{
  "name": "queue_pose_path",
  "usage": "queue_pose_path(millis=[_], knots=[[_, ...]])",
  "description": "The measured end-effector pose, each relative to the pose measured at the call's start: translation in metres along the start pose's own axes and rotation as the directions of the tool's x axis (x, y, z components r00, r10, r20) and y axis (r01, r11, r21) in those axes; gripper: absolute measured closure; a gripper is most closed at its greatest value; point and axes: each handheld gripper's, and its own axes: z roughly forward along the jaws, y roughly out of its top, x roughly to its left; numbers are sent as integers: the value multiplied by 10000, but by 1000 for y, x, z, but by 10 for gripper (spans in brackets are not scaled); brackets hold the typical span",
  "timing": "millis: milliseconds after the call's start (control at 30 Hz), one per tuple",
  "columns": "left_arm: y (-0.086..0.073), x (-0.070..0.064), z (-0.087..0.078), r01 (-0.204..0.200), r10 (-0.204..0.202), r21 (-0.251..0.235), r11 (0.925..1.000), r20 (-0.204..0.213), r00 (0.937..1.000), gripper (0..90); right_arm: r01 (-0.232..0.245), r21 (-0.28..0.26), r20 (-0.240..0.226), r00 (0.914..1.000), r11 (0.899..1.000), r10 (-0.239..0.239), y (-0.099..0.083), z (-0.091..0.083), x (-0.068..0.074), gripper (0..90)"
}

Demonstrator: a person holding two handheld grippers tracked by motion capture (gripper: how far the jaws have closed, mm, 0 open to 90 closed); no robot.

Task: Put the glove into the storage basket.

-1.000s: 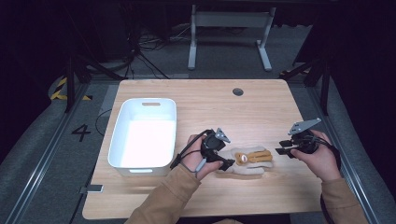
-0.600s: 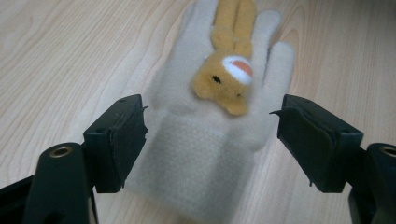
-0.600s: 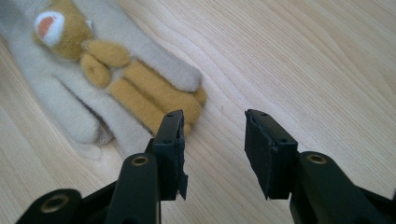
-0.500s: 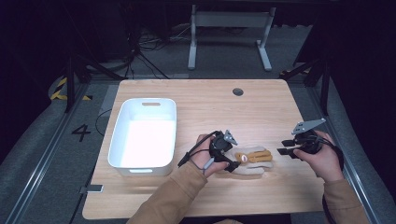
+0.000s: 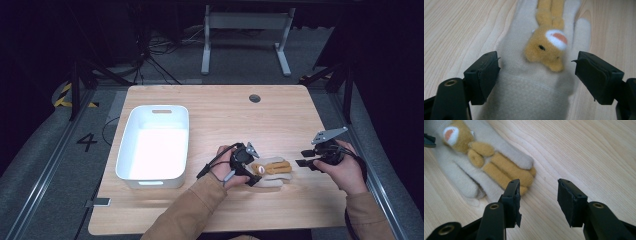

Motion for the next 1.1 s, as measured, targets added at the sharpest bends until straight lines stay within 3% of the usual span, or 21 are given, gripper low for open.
queue_pose_path(millis=[133,200,667,800,1100], knots=[[0,-2,-1,-282,282,59,9996,37,9996,187,16,-3,-62,10000,10000,-16,0,1,1,530],[-2,-2,2,-465,464,316,9984,52,9989,182,8,-7,-28,10000,10000,-8,0,1,1,525],[-7,-1,20,-812,816,526,9953,-53,9967,157,34,47,-30,10000,10000,-33,0,4,1,510],[-4,1,25,-708,701,718,9949,122,9975,152,22,52,-55,10000,10000,-22,0,5,1,508],[-3,4,30,-658,636,628,9959,364,9973,143,11,100,-80,10000,9999,-10,0,8,2,499]])
